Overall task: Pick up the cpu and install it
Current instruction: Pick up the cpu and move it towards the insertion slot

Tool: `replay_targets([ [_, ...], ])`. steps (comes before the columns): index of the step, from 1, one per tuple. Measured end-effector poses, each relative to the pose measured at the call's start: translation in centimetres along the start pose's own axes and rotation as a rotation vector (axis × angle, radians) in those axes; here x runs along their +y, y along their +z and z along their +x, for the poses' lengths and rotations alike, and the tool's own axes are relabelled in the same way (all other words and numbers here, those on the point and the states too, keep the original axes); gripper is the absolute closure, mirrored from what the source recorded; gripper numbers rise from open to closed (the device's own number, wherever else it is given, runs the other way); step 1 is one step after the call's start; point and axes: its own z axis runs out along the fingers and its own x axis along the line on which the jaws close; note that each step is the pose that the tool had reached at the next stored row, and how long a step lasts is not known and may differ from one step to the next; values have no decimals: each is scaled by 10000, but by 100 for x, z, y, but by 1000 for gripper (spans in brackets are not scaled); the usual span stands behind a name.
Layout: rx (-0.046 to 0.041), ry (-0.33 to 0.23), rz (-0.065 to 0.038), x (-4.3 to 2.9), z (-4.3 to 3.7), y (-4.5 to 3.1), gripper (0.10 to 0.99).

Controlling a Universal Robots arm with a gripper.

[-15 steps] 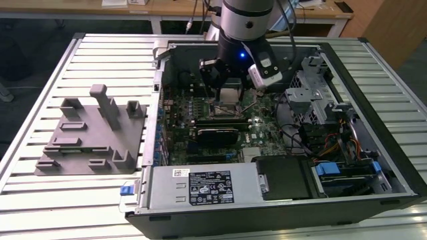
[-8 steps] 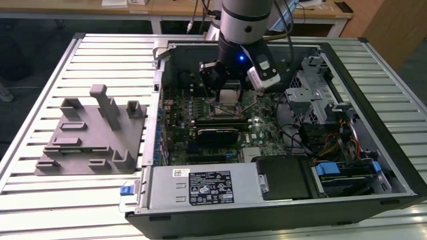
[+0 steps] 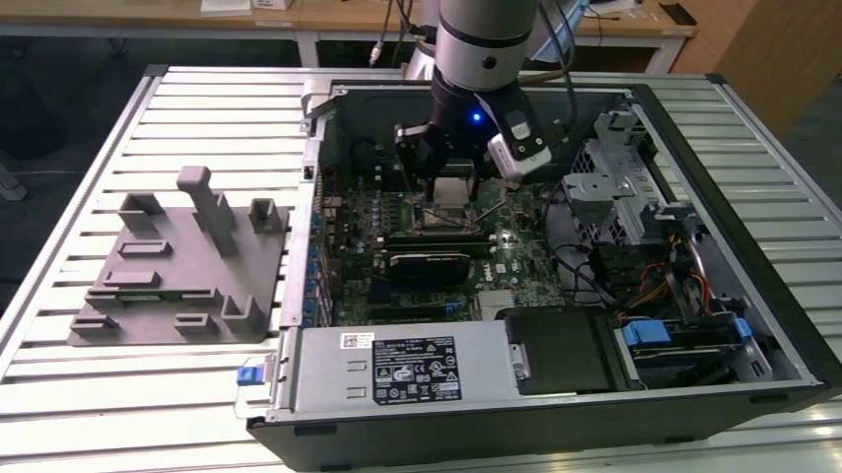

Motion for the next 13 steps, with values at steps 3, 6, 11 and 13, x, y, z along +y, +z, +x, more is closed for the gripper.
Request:
replay_targets([
  [3, 2, -40, 0, 21, -7, 29, 545],
  [6, 8, -71, 8, 37, -19, 63, 545],
  [11, 72, -90, 65, 63, -51, 118, 545],
  [13, 113, -85, 102, 75, -73, 138, 545],
])
